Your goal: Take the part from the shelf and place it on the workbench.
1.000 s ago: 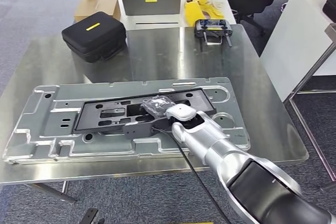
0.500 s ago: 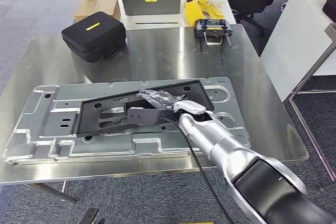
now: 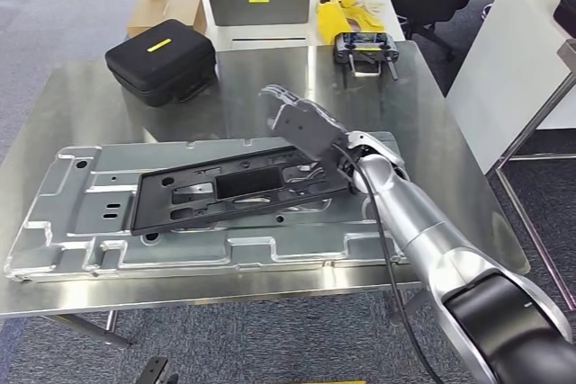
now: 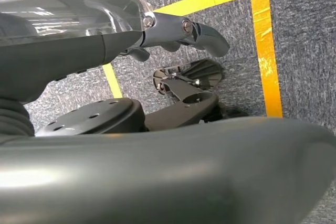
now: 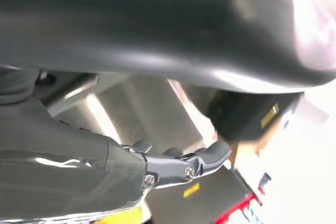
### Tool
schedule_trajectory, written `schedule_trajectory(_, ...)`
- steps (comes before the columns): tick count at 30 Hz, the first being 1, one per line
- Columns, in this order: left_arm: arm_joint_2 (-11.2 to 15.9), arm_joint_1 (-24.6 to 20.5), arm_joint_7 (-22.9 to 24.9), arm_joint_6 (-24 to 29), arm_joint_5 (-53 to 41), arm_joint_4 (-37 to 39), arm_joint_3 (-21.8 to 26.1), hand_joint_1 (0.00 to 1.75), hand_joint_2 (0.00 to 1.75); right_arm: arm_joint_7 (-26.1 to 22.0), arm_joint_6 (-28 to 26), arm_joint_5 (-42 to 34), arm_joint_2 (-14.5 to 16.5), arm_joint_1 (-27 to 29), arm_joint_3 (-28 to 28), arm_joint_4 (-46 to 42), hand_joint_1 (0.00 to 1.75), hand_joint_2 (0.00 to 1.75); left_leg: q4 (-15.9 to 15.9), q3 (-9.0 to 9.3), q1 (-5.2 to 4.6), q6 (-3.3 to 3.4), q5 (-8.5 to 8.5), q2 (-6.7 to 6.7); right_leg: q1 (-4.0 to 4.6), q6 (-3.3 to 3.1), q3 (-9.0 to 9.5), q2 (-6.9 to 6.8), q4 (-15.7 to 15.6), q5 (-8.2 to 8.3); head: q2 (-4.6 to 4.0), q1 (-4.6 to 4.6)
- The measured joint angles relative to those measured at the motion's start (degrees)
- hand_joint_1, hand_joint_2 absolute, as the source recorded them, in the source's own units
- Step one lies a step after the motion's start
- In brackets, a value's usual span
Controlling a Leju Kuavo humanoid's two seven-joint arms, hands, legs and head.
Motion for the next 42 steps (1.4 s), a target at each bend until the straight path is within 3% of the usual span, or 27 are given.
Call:
schedule_trajectory(3, 0.01, 0.11, -0.45, 0.00, 0.73, 0.00, 0.01, 0.00, 0.00, -0.58, -2.64, -2.19, -2.56, 2.92, -2.21, -6.83, 0.00, 0.00, 0.00, 0.00, 0.00, 0.00, 0.00, -0.01, 0.00, 0.00, 0.00, -0.03, 0.00, 0.00, 0.00, 0.00)
schedule_trajectory(7, 0.02, 0.78, -1.86, 0.04, 1.90, 0.00, 0.09, 0.00, 0.00, -1.65, -6.25, -3.90, -6.75, 10.92, -7.77, -21.43, 0.00, 0.00, 0.00, -0.05, 0.00, 0.03, -0.06, -0.04, 0.00, 0.04, -0.01, -0.15, -0.02, -0.04, 0.00, 0.00)
schedule_trajectory(14, 0.35, 2.15, -2.57, 0.81, 3.06, 0.00, 0.45, 0.00, 0.00, -2.75, -6.42, -5.04, -12.96, 25.32, -18.76, -43.41, 0.00, 0.00, 0.04, -0.09, -0.07, 0.14, -0.21, -0.04, -0.08, 0.10, -0.01, -0.14, -0.18, -0.04, 0.00, 0.00)
schedule_trajectory(22, 0.96, 2.91, -3.21, 1.02, 3.81, 0.00, 1.26, 0.00, 0.00, -5.64, -6.21, -5.11, -16.13, 36.33, -25.82, -53.65, 0.00, 0.00, 0.31, -0.17, -0.46, 0.51, -0.32, -0.04, -0.51, 0.67, 0.00, -0.15, -0.24, 0.19, 0.00, 0.00)
schedule_trajectory(26, 1.14, 3.11, -3.46, 1.00, 3.86, 0.00, 1.60, 0.00, 0.00, -6.49, -6.21, -5.52, -16.97, 39.91, -28.42, -56.22, 0.00, 0.00, -0.55, -0.11, -0.30, 1.74, 0.95, 0.07, -0.59, 1.73, 0.12, -0.08, -0.71, 0.45, 0.00, 0.00)
schedule_trajectory(28, 1.15, 3.19, -3.58, 0.80, 3.99, 0.00, 1.63, 0.00, 0.00, -6.89, -6.17, -5.62, -17.39, 41.40, -29.70, -57.06, 0.00, 0.00, -1.52, -0.09, 0.13, 2.33, 1.87, 0.27, -0.44, 1.86, -0.92, 0.03, 1.81, -1.93, 0.00, 0.02)
schedule_trajectory(30, 1.16, 3.41, -3.63, 0.30, 4.30, 0.00, 1.70, 0.00, 0.00, -7.26, -6.00, -5.62, -17.58, 42.94, -30.80, -57.55, 0.00, 0.00, -1.56, -0.34, 0.21, 2.47, 2.06, 0.42, -0.42, 1.94, -3.43, 0.08, 8.35, -5.62, 0.01, 0.04)
schedule_trajectory(31, 1.16, 3.56, -3.63, -0.04, 4.52, 0.00, 1.78, 0.00, 0.00, -7.46, -5.86, -5.59, -17.60, 43.75, -31.24, -57.77, 0.00, 0.00, -1.47, -0.43, 0.24, 2.47, 2.06, 0.47, -0.46, 2.09, -4.56, 0.08, 11.48, -6.70, 0.00, 0.04)
schedule_trajectory(32, 1.16, 3.65, -3.63, -0.42, 4.76, 0.00, 1.91, 0.00, 0.00, -7.69, -5.69, -5.53, -17.60, 44.51, -31.65, -58.00, 0.00, 0.00, -1.34, -0.52, 0.29, 2.44, 2.05, 0.51, -0.52, 2.26, -5.03, 0.06, 13.11, -6.75, -0.01, 0.04)
schedule_trajectory(33, 1.16, 3.70, -3.63, -0.80, 4.96, 0.00, 2.06, 0.00, 0.00, -7.96, -5.51, -5.45, -17.60, 45.17, -32.04, -58.29, 0.00, 0.00, -1.13, -0.60, 0.40, 2.31, 1.97, 0.53, -0.60, 2.47, -4.55, 0.05, 12.66, -5.71, -0.01, 0.04)
schedule_trajectory(36, 1.22, 3.69, -3.63, -1.67, 5.46, 0.00, 2.66, 0.00, 0.00, -8.70, -5.14, -5.15, -17.59, 46.58, -33.00, -59.30, 0.00, 0.00, 0.03, -1.01, 0.73, 1.26, 1.26, 0.49, -0.79, 3.02, 0.26, -0.02, 3.54, -0.95, -0.01, 0.07)
schedule_trajectory(38, 1.31, 3.67, -3.66, -1.90, 5.69, 0.01, 3.01, 0.00, 0.00, -9.10, -5.01, -4.96, -17.55, 47.69, -33.53, -60.03, 0.00, 0.00, 0.81, -1.59, 0.55, 0.62, 0.97, 0.39, -0.70, 2.75, 1.32, 0.04, 0.90, -0.45, -0.01, 0.08)
schedule_trajectory(40, 1.38, 3.69, -3.68, -2.00, 5.79, 0.02, 3.16, 0.00, 0.00, -9.48, -4.81, -4.84, -17.49, 48.71, -33.99, -60.94, 0.00, 0.00, 1.19, -2.17, 0.41, 0.22, 0.99, 0.32, -0.73, 2.10, 0.84, 0.10, 0.78, -0.69, -0.01, 0.03)
schedule_trajectory(42, 1.46, 3.66, -3.69, -2.03, 5.86, 0.02, 3.27, 0.00, 0.00, -9.92, -4.58, -4.74, -17.42, 49.51, -34.36, -61.80, 0.00, 0.00, 2.26, -2.91, 0.50, -0.40, -0.24, 0.32, -0.92, 1.33, 0.35, 0.00, 0.53, -0.81, -0.01, 0.01)
